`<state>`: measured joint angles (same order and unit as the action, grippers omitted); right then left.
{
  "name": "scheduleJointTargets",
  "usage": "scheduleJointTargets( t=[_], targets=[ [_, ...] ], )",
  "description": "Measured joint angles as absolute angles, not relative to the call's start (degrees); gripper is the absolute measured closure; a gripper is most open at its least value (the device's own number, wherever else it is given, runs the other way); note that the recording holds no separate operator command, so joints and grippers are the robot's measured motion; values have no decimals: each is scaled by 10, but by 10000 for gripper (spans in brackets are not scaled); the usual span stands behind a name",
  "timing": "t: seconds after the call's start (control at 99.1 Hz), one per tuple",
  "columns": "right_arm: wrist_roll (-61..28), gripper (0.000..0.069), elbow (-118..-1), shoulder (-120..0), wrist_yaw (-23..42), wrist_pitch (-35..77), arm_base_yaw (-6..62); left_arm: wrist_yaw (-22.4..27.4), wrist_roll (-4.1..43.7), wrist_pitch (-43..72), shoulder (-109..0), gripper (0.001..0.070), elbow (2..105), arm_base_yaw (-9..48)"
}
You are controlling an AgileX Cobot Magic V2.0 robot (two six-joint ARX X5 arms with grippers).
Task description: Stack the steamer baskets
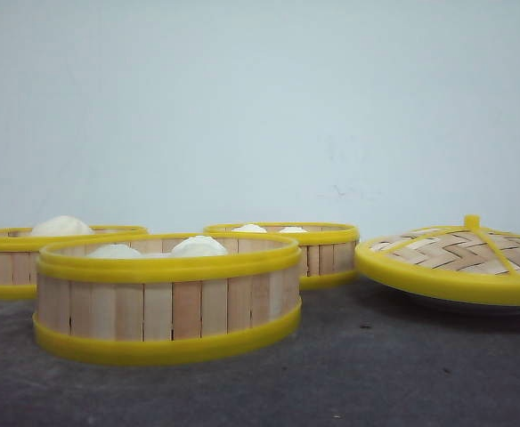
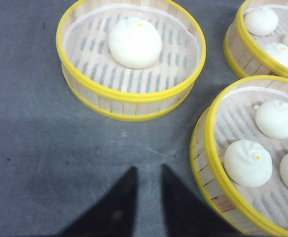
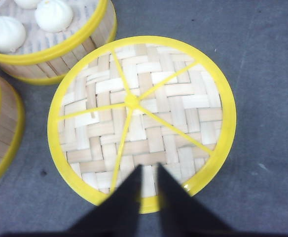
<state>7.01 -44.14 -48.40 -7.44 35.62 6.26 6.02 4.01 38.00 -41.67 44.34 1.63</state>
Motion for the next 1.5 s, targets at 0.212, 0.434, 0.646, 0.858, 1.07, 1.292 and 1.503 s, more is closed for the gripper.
scheduleJointTargets(
  t=[0.212,0.434,0.646,0.858,1.07,1.292,1.503],
  targets=[
    [69,117,-441,-484,-74,355,63,60,38,380,-417,181,443,16],
    [74,79,-442,-526,-81,276,69,60,38,379,-417,159,443,16],
    [89,78,-516,-666,-119,227,84,60,38,380,-417,159,443,16],
    [91,78,-656,-856,-132,225,100,60,38,380,-417,159,443,16],
    [90,78,-804,-1020,-135,250,122,60,38,380,-417,159,443,16],
    [88,125,-945,-1145,-93,301,148,60,36,380,-417,159,443,16],
    [88,153,-998,-1205,-72,308,158,60,30,380,-417,159,443,16]
  ],
)
